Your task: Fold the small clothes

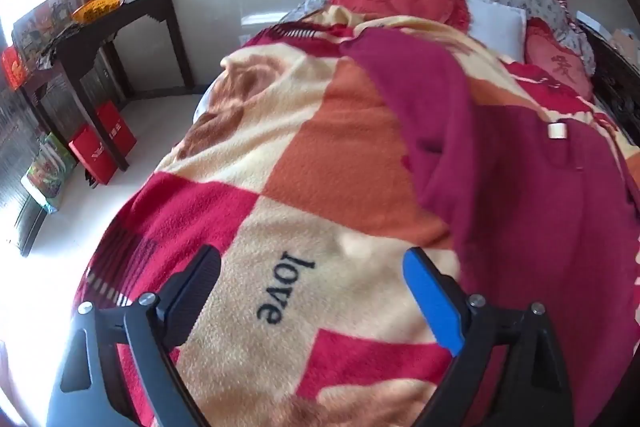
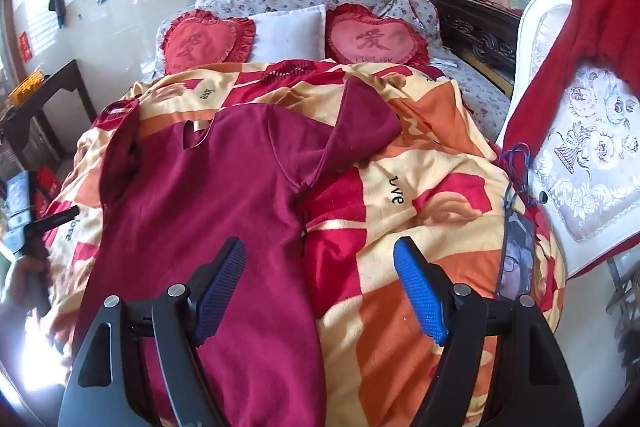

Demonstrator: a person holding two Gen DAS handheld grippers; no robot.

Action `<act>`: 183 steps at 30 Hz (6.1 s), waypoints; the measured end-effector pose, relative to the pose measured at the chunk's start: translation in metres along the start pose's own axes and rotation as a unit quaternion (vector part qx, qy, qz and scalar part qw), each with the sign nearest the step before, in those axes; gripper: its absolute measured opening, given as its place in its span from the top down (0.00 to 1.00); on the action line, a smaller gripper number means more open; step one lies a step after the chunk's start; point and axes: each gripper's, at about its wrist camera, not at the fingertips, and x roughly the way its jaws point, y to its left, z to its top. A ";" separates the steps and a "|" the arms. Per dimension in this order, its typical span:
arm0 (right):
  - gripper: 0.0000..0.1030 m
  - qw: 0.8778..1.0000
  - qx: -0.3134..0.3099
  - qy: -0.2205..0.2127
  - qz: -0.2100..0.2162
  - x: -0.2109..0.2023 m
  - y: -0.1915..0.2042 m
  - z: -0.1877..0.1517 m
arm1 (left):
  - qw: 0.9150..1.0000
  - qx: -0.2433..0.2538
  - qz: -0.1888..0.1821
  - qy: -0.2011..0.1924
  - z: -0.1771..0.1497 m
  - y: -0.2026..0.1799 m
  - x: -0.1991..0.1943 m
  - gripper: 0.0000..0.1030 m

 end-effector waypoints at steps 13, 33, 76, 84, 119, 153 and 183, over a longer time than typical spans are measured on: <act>0.41 0.999 -0.008 0.004 0.047 0.078 0.073 0.035 | 0.993 0.041 -0.105 -0.028 0.001 -0.102 -0.087 0.07; 0.41 0.999 -0.006 0.016 0.029 0.125 0.092 0.025 | 0.994 0.035 -0.102 0.010 -0.016 -0.130 -0.041 0.07; 0.41 0.998 -0.010 0.056 0.027 0.153 0.109 -0.005 | 0.996 0.026 -0.074 0.038 -0.041 -0.112 -0.010 0.07; 0.41 0.998 -0.016 0.056 0.027 0.153 0.114 -0.004 | 0.996 0.023 -0.072 0.037 -0.042 -0.109 -0.012 0.07; 0.41 0.996 -0.038 0.070 0.038 0.161 0.137 -0.009 | 0.997 -0.004 -0.058 0.052 -0.045 -0.088 0.001 0.07; 0.41 0.990 -0.085 0.082 0.073 0.176 0.178 0.012 | 0.997 -0.026 -0.064 0.040 -0.011 -0.061 0.009 0.07; 1.00 0.966 -0.119 0.111 0.201 0.350 0.388 0.204 | 0.990 -0.074 -0.083 0.088 0.018 -0.029 0.097 0.07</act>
